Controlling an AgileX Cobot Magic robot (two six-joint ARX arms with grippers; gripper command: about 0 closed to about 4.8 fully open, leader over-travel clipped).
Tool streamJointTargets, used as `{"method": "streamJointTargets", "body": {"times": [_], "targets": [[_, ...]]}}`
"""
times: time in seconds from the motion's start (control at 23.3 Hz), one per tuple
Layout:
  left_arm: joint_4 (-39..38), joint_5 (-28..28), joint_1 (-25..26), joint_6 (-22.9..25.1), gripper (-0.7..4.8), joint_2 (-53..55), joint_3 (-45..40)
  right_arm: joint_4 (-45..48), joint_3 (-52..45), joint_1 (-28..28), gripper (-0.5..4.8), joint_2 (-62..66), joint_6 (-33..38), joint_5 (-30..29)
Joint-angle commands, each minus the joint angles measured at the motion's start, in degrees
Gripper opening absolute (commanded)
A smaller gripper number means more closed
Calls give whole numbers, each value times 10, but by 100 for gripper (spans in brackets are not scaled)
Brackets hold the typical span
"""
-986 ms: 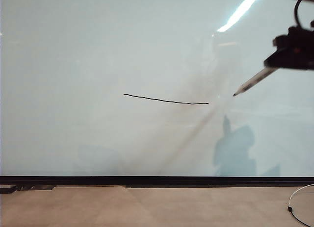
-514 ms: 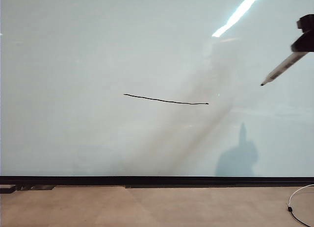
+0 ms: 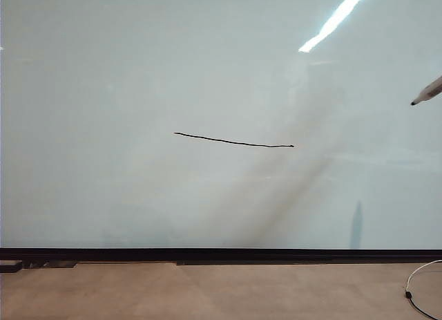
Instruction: Pick up the pen on the shelf to the right of the whiteboard and draw a straight line.
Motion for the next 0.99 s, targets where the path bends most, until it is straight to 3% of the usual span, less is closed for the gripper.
{"method": "streamJointTargets", "body": {"times": [0.04, 0.43, 0.56, 0.99], "targets": [[4, 1, 0, 1, -5, 0, 2, -39, -13, -1, -5, -57, 1, 12], [4, 1, 0, 1, -5, 0, 2, -102, -51, -1, -5, -176, 1, 8], [4, 1, 0, 1, -5, 0, 2, -111, -60, -1, -5, -179, -4, -16], [2, 1, 0, 1, -5, 0, 2, -97, -73, -25, -5, -179, -68, 9]]}}
